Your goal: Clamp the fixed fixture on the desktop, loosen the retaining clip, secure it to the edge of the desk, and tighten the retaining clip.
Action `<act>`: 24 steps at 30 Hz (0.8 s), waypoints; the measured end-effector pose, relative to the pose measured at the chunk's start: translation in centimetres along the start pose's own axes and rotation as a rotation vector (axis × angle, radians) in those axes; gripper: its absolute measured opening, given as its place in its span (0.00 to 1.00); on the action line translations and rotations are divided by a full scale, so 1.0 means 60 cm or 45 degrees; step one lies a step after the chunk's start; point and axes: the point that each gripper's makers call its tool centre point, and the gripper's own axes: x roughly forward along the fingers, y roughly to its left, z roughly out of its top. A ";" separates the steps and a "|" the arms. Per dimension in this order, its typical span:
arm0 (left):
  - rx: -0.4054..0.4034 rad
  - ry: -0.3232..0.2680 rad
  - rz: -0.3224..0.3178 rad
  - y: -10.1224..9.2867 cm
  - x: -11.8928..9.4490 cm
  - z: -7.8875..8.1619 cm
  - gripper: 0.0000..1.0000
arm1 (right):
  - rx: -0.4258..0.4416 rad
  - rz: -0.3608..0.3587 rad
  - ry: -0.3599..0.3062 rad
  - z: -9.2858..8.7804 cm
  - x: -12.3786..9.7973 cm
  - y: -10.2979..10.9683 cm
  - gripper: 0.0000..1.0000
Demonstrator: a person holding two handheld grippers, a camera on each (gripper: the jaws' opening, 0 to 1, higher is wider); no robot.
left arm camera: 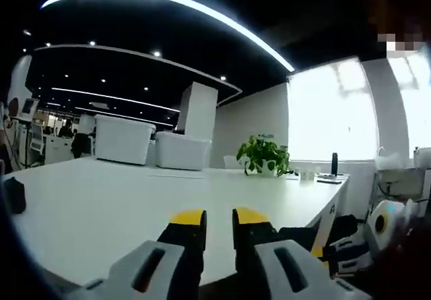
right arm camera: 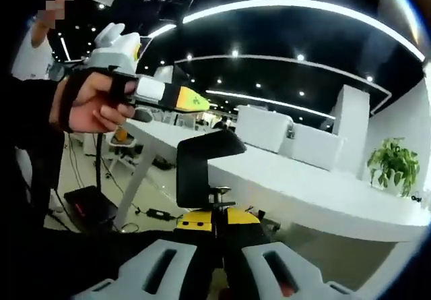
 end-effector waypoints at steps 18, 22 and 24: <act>-0.024 -0.051 -0.158 -0.069 0.021 -0.002 0.14 | 0.190 -0.024 0.031 -0.039 0.017 -0.026 0.01; -0.031 -0.041 -0.171 -0.072 0.023 -0.009 0.14 | 0.269 -0.022 0.020 -0.041 0.020 -0.033 0.01; -0.036 -0.033 -0.181 -0.073 0.024 -0.013 0.14 | 0.276 -0.026 0.020 -0.043 0.022 -0.038 0.01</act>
